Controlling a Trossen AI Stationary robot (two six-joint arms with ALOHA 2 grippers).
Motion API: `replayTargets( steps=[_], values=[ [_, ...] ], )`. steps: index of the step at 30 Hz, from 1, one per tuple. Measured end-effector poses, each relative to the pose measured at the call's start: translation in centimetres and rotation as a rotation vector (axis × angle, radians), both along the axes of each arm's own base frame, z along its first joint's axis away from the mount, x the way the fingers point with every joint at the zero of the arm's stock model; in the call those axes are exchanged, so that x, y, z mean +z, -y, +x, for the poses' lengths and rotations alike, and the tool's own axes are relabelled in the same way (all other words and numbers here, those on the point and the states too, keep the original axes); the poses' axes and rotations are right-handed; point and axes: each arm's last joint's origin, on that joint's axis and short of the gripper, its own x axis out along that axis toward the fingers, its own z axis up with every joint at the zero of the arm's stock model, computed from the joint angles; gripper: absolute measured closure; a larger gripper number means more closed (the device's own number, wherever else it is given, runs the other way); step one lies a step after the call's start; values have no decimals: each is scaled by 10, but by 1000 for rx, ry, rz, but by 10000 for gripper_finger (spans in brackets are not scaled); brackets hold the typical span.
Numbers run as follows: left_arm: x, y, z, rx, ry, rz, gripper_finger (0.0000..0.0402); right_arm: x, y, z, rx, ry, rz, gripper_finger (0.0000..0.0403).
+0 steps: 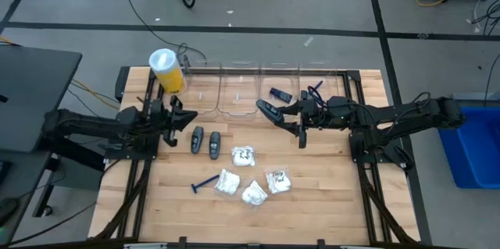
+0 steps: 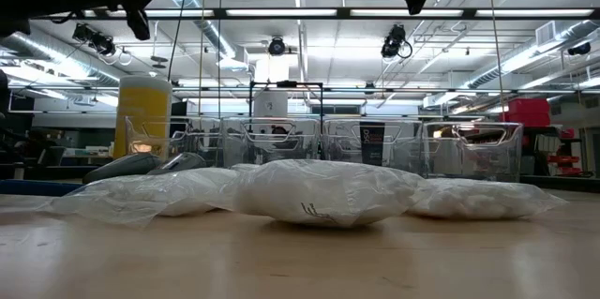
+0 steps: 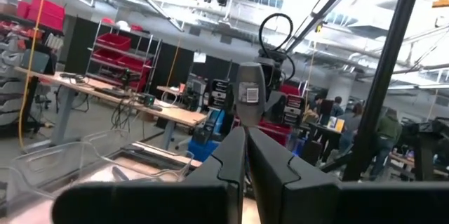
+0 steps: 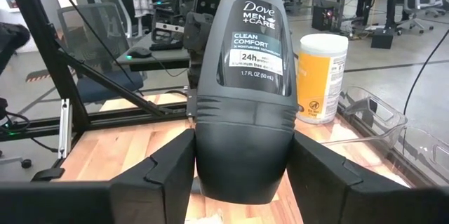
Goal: Pick & Place Travel size toiletries
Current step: Put the black deodorant into the middle left transparent bin
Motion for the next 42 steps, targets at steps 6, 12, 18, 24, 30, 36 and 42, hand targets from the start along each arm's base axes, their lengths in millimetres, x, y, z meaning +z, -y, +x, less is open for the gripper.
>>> replayTargets(
  steps=[6,12,18,24,30,36,42],
  values=[
    [14,0,14,-13,68,-33,378,0,0,0,0,0,0,205],
    [27,1,24,-48,147,-106,378,0,0,0,0,-1,0,203],
    [30,1,37,-52,117,-136,378,0,0,0,1,-2,0,203],
    [31,0,57,33,48,-92,377,-1,0,0,9,-6,1,205],
    [35,0,83,73,-16,-35,378,-1,0,0,9,-6,1,202],
    [45,3,110,13,-41,41,378,0,0,0,8,-2,2,205],
    [52,5,136,-11,-49,37,359,0,0,0,8,3,12,202]
  ],
)
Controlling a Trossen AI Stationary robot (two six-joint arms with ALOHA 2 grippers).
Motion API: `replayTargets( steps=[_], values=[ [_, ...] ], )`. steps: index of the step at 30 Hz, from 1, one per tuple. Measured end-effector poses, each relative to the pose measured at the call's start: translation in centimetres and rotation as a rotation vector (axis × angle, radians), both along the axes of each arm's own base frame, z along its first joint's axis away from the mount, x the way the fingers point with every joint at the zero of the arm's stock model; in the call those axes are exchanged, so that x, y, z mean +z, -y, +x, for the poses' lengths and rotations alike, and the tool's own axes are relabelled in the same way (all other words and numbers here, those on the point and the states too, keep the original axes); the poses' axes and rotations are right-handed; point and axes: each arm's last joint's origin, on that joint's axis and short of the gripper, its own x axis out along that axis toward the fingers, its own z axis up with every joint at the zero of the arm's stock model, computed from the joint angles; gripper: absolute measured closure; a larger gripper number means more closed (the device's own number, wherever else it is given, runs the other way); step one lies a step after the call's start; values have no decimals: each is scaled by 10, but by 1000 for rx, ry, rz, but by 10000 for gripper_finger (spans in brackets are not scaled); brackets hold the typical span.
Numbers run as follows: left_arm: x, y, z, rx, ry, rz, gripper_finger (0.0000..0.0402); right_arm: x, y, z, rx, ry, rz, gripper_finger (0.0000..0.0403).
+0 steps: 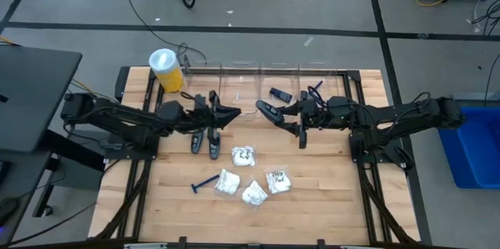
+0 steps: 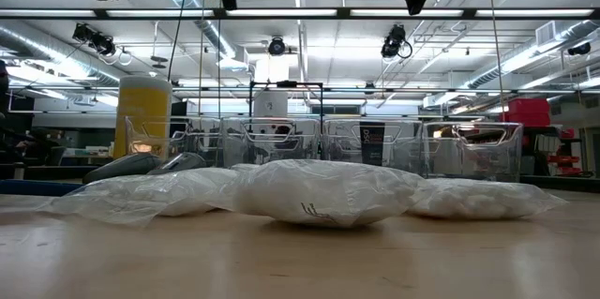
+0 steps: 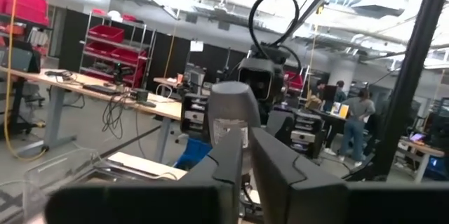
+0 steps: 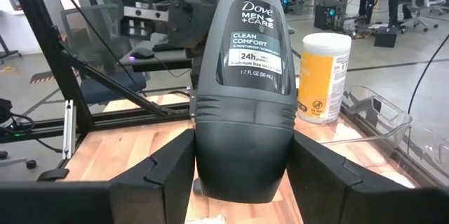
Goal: Pick & Place Travel size toiletries
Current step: Put the black deodorant into the middle left transparent bin
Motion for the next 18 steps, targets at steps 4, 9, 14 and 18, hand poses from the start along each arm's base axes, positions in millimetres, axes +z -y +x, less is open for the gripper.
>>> replayTargets(
  steps=[4,9,14,18],
  values=[
    [0,0,17,10,-21,10,314,2,0,0,0,18,1,206],
    [1,0,32,17,-25,-13,236,4,0,0,0,39,1,203],
    [6,1,39,12,-9,-18,165,6,0,1,1,60,-1,205],
    [13,0,40,15,16,-29,124,8,0,1,1,88,-8,203]
  ],
)
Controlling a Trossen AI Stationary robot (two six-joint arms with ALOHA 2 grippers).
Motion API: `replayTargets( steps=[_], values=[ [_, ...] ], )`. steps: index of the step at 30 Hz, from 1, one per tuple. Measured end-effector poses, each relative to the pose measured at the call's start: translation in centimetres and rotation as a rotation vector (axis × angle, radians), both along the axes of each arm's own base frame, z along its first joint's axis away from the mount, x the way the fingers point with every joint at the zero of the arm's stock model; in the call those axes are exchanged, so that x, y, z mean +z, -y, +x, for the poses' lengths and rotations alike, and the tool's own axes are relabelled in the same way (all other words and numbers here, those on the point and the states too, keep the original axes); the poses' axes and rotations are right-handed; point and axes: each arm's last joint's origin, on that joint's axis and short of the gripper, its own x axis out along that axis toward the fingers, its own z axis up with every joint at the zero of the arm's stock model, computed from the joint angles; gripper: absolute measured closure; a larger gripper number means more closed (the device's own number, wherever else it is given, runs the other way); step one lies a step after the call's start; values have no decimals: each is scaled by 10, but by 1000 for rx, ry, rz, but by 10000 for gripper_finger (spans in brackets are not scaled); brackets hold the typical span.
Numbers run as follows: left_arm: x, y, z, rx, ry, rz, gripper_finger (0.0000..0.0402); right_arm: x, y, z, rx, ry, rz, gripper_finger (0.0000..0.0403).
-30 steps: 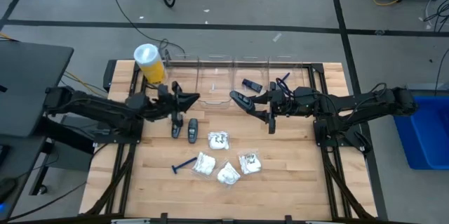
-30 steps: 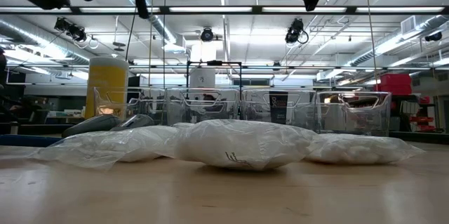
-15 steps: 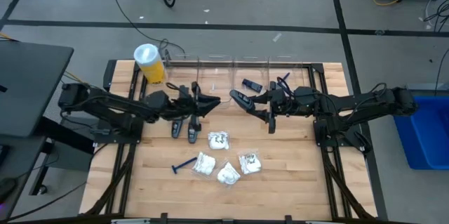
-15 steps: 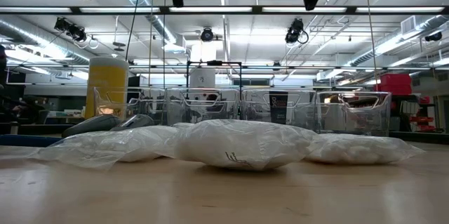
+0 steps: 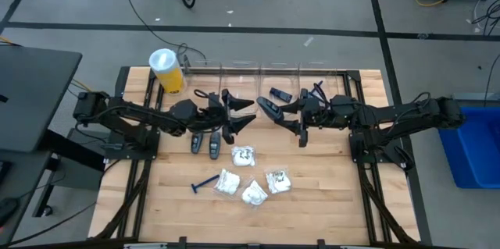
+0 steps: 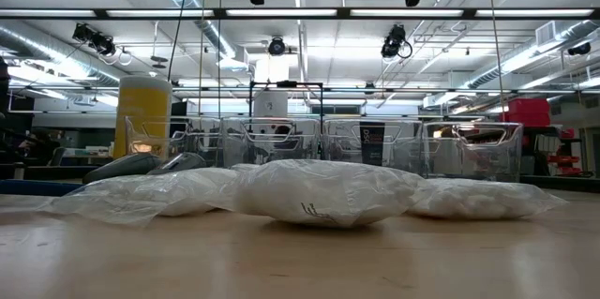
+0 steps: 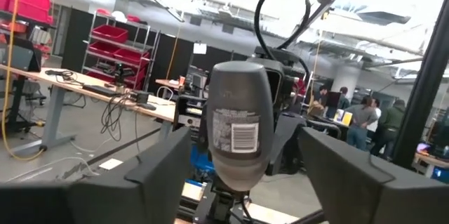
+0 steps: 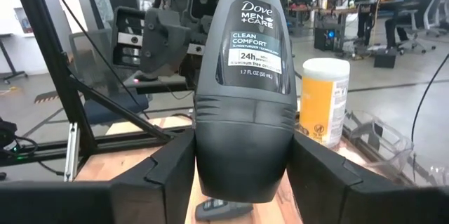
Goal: Pick & Place Travel size toiletries
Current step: Put the black deodorant into the middle left transparent bin
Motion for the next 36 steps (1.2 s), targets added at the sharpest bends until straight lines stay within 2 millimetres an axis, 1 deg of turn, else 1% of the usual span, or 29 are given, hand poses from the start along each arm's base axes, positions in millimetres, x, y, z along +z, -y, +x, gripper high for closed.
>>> replayTargets(
  steps=[3,6,13,25,29,36],
  values=[
    [2,0,1,7,3,-1,104,1,0,0,0,8,-10,202],
    [3,-1,1,20,8,-3,94,1,0,0,0,10,-23,204],
    [3,-2,1,34,8,-10,94,4,0,0,-1,39,-26,202],
    [4,-10,0,52,22,-36,90,5,0,0,-1,49,-26,201],
    [17,-10,4,61,32,-8,90,5,0,0,-2,48,-30,204],
    [35,-10,13,76,-50,42,90,5,0,0,-3,47,-47,201]
  ],
)
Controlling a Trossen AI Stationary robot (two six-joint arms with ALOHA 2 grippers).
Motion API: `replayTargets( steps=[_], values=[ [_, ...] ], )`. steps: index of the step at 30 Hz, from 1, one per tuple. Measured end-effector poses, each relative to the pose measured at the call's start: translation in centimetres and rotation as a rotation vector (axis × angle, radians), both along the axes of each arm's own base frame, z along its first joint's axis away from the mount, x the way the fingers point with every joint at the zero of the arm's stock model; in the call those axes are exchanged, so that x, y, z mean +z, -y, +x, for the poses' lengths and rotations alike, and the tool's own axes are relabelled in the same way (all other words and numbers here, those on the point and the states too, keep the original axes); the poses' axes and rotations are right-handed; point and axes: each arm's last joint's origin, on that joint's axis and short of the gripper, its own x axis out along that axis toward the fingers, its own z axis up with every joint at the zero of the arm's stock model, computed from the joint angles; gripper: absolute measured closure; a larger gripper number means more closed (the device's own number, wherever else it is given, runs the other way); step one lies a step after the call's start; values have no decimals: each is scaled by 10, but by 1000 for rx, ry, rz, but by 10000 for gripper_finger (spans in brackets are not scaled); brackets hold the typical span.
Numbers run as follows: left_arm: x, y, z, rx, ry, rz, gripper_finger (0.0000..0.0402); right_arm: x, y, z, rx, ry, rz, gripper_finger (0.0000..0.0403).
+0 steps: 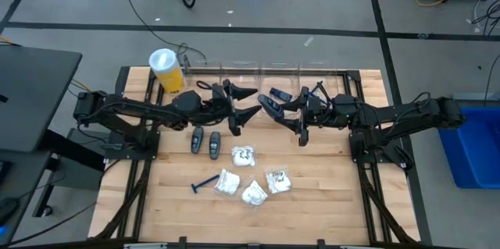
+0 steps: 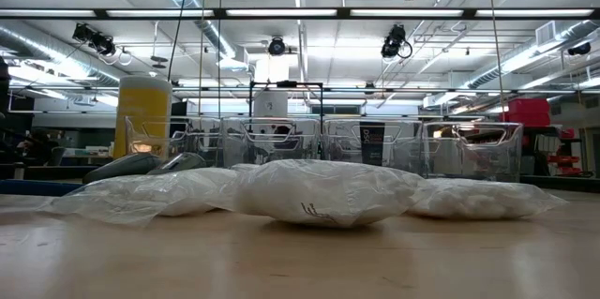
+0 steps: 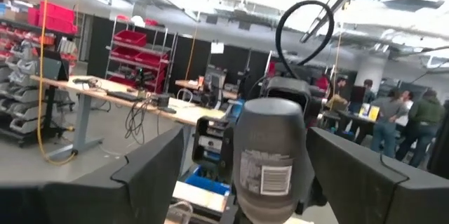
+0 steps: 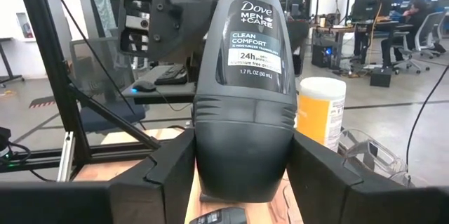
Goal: Pick & Place Travel size toiletries
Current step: Put the black deodorant into the middle left transparent bin
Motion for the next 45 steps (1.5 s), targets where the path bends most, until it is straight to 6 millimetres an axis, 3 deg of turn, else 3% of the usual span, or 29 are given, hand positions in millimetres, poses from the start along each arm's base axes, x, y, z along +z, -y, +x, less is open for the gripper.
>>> replayTargets(
  steps=[22,31,37,45],
  values=[
    [1,1,0,-42,24,-77,90,0,0,0,-1,-2,-42,201],
    [-19,5,28,-114,13,-41,90,0,0,0,1,-3,-42,201],
    [-16,5,45,-127,53,-31,95,-1,0,0,3,-8,-24,204],
    [-14,5,46,-126,59,-26,111,-2,-1,0,28,-18,-24,203]
  ],
)
